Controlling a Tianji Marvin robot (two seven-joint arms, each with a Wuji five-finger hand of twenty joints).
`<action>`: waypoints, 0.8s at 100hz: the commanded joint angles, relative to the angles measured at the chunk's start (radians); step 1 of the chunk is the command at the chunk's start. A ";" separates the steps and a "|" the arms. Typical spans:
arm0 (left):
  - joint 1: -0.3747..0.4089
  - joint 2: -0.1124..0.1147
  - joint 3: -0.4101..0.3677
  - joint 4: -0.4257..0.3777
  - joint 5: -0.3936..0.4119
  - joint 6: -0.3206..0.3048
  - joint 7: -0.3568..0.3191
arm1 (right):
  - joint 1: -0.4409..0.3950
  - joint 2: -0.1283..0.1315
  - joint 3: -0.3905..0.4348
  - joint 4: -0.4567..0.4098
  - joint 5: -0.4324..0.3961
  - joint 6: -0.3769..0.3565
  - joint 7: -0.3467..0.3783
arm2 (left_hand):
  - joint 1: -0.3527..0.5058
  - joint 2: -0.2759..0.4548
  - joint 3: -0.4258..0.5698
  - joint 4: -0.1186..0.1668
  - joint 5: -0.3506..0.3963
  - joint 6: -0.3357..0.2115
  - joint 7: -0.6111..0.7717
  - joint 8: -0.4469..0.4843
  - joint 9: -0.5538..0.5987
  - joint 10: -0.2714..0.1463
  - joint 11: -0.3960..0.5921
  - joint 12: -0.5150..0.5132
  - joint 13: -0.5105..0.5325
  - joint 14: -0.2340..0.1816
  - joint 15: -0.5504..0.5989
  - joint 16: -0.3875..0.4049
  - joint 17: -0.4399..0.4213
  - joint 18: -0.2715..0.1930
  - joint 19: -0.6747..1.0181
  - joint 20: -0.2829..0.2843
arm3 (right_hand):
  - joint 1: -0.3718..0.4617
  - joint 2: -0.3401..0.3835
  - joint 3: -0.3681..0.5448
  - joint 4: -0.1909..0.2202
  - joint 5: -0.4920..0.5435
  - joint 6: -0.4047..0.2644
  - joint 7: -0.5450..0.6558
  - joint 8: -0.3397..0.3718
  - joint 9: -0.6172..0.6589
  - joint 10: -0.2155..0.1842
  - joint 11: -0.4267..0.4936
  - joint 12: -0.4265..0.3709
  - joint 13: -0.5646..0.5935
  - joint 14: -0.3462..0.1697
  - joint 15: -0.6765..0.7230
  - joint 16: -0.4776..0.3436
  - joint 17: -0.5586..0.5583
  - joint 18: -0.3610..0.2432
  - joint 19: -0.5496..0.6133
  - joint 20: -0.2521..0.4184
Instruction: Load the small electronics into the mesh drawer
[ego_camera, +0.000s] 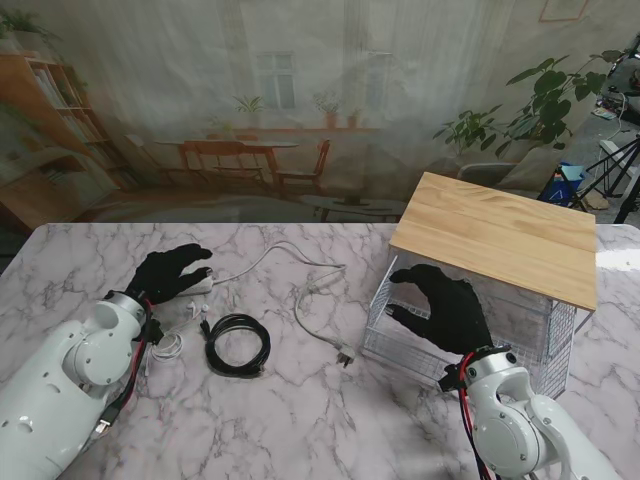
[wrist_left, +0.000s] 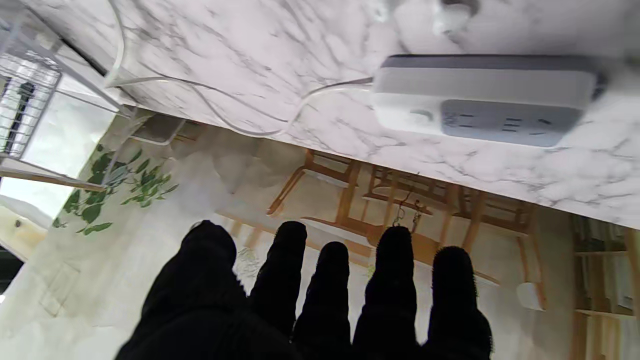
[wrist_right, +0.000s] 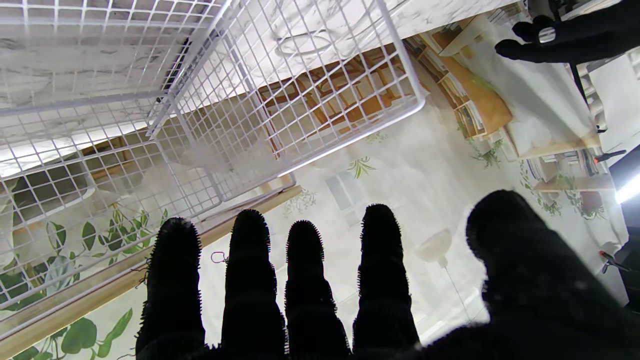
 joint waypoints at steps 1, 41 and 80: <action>-0.033 0.014 -0.003 0.032 0.032 0.009 -0.027 | -0.005 -0.003 0.000 0.000 -0.004 0.006 -0.002 | -0.021 0.002 -0.025 -0.031 -0.029 -0.029 -0.021 -0.013 -0.055 -0.009 -0.046 -0.042 -0.007 -0.037 -0.040 -0.027 0.003 -0.041 -0.048 -0.031 | 0.008 0.034 -0.017 0.022 0.024 0.017 -0.019 -0.015 0.017 -0.004 -0.020 -0.005 -0.005 -0.007 -0.074 -0.005 -0.019 0.006 -0.017 -0.010; -0.204 0.040 0.117 0.261 0.093 0.026 -0.063 | -0.008 -0.003 0.004 -0.001 -0.002 0.005 -0.002 | -0.150 -0.266 -0.015 -0.014 -0.222 -0.030 -0.194 -0.155 -0.239 -0.045 -0.114 -0.168 -0.070 -0.166 -0.098 -0.134 0.070 -0.238 -0.128 -0.105 | 0.007 0.035 -0.019 0.023 0.025 0.020 -0.021 -0.015 0.016 -0.003 -0.020 -0.002 -0.008 -0.007 -0.072 -0.003 -0.019 0.005 -0.020 -0.005; -0.278 0.058 0.224 0.378 0.151 0.037 -0.046 | -0.004 -0.004 0.007 0.006 0.001 0.002 -0.005 | -0.045 -0.405 0.219 0.138 -0.244 -0.071 -0.070 -0.041 -0.208 -0.126 -0.032 -0.054 -0.029 -0.232 -0.051 -0.073 0.081 -0.329 0.040 -0.117 | 0.006 0.034 -0.020 0.023 0.021 0.025 -0.023 -0.014 0.013 -0.004 -0.019 -0.001 -0.008 -0.007 -0.072 -0.003 -0.020 0.003 -0.024 -0.001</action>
